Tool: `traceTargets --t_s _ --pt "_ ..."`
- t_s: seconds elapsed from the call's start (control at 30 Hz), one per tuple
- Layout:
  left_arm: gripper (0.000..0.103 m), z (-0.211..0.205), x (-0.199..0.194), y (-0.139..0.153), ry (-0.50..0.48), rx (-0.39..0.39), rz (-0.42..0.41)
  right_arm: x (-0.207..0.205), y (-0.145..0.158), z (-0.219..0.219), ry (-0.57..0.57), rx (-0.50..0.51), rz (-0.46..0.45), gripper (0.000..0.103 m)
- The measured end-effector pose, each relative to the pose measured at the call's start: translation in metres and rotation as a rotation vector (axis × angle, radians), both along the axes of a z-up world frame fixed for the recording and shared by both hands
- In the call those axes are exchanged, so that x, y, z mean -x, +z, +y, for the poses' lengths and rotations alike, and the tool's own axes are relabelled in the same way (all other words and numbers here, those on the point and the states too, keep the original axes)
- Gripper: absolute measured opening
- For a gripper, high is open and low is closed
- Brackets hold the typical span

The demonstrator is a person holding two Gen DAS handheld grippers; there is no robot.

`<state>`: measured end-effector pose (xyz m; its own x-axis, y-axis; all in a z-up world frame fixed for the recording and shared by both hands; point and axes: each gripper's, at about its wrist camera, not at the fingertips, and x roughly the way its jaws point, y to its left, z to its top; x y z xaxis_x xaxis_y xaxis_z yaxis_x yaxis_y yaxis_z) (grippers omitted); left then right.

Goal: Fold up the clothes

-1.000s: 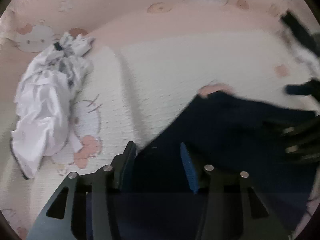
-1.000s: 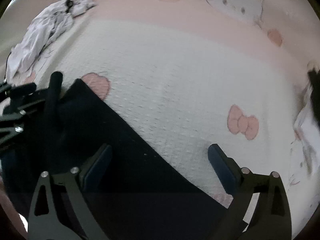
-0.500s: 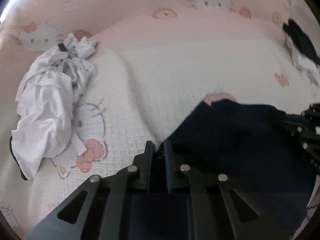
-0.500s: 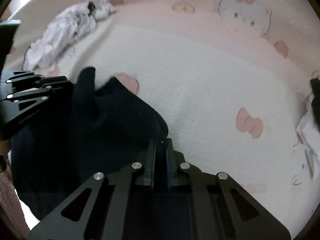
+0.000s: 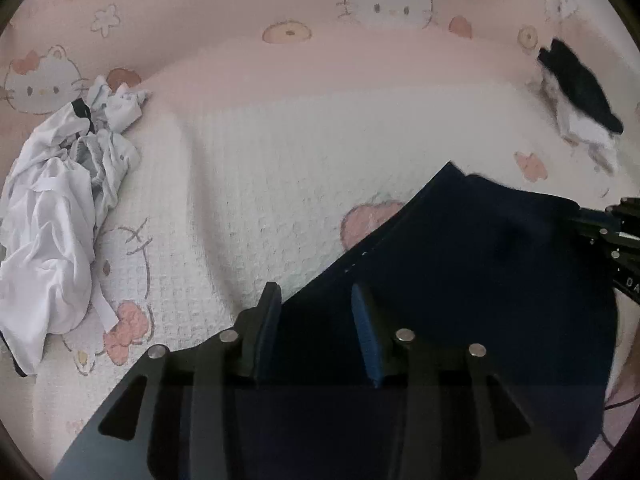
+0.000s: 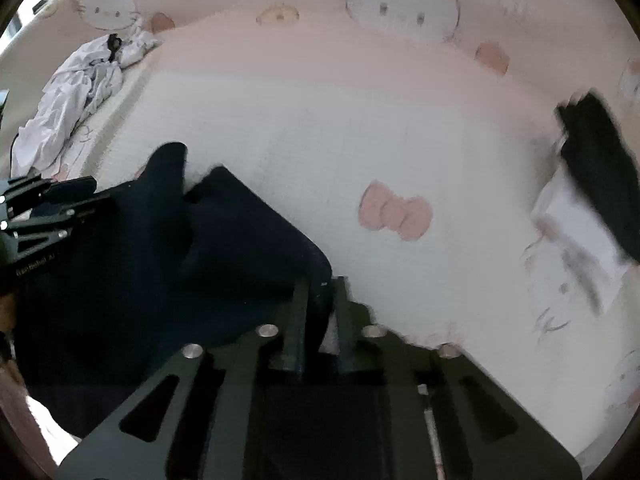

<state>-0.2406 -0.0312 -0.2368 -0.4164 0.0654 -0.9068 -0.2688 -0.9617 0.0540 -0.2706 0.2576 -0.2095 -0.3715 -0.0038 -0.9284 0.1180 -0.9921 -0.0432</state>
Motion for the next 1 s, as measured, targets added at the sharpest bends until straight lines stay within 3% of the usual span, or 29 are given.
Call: traceTargets --t_s 0.07,0.2,0.33,0.43,0.5,0.57,0.7,0.8,0.87,0.97,1.0 --pt "0.042 -0.001 0.000 0.001 0.010 0.016 0.002 0.004 -0.003 0.004 -0.043 -0.003 -0.008 0.033" --pt "0.042 -0.010 0.003 0.006 0.080 0.096 0.006 -0.001 0.025 0.008 -0.078 0.093 0.097 0.039" --pt "0.042 -0.026 -0.013 0.030 0.139 0.032 -0.003 -0.016 0.032 0.002 -0.108 0.102 0.087 0.039" --pt "0.043 -0.057 -0.030 0.042 0.264 -0.004 -0.012 -0.032 0.031 -0.001 -0.165 0.059 0.077 0.040" --pt "0.047 -0.094 -0.028 0.038 0.373 -0.065 -0.050 -0.060 0.038 0.042 -0.276 0.094 0.042 0.058" --pt "0.048 -0.132 -0.023 0.022 0.461 -0.100 -0.101 -0.081 0.034 0.078 -0.386 0.132 0.005 0.060" --pt "0.049 -0.157 -0.028 0.000 0.534 -0.153 -0.183 -0.084 0.009 0.132 -0.569 0.261 -0.082 0.060" --pt "0.049 -0.154 -0.029 -0.001 0.555 -0.146 -0.157 -0.086 -0.004 0.140 -0.587 0.410 -0.124 0.060" --pt "0.049 -0.147 -0.029 -0.002 0.532 -0.144 -0.146 -0.086 -0.007 0.129 -0.536 0.417 -0.140 0.060" --pt "0.044 -0.133 -0.029 -0.001 0.469 -0.139 -0.135 -0.082 -0.006 0.101 -0.431 0.327 -0.137 0.058" --pt "0.028 -0.128 -0.030 0.000 0.445 -0.136 -0.127 -0.082 -0.006 0.095 -0.407 0.303 -0.134 0.040"
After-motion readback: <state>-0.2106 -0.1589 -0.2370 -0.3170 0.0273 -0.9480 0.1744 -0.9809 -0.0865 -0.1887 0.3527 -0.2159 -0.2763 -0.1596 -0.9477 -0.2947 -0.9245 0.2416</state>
